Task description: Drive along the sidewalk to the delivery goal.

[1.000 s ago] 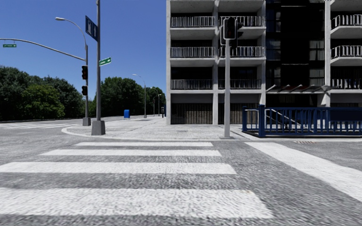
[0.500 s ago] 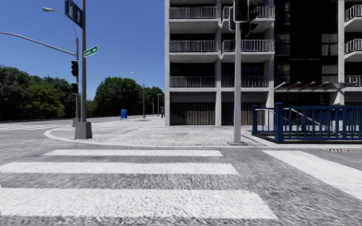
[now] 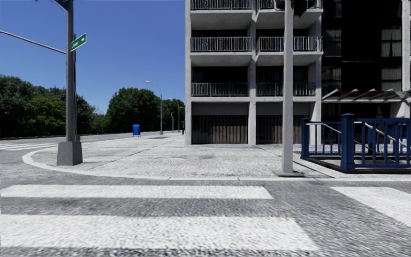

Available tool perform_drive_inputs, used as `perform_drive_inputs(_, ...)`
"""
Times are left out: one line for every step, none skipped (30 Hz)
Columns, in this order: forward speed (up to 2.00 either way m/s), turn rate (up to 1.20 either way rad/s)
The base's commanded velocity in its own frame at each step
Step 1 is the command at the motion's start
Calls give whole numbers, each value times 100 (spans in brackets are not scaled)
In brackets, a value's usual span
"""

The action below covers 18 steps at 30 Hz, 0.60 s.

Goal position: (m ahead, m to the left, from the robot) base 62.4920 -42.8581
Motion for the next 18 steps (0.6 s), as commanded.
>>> perform_drive_inputs(200,0)
perform_drive_inputs(200,0)
perform_drive_inputs(200,0)
perform_drive_inputs(200,0)
perform_drive_inputs(200,0)
perform_drive_inputs(200,9)
perform_drive_inputs(200,9)
perform_drive_inputs(200,19)
perform_drive_inputs(200,23)
perform_drive_inputs(200,24)
perform_drive_inputs(200,24)
perform_drive_inputs(200,24)
perform_drive_inputs(200,24)
perform_drive_inputs(200,24)
perform_drive_inputs(200,24)
perform_drive_inputs(200,24)
perform_drive_inputs(200,21)
perform_drive_inputs(200,4)
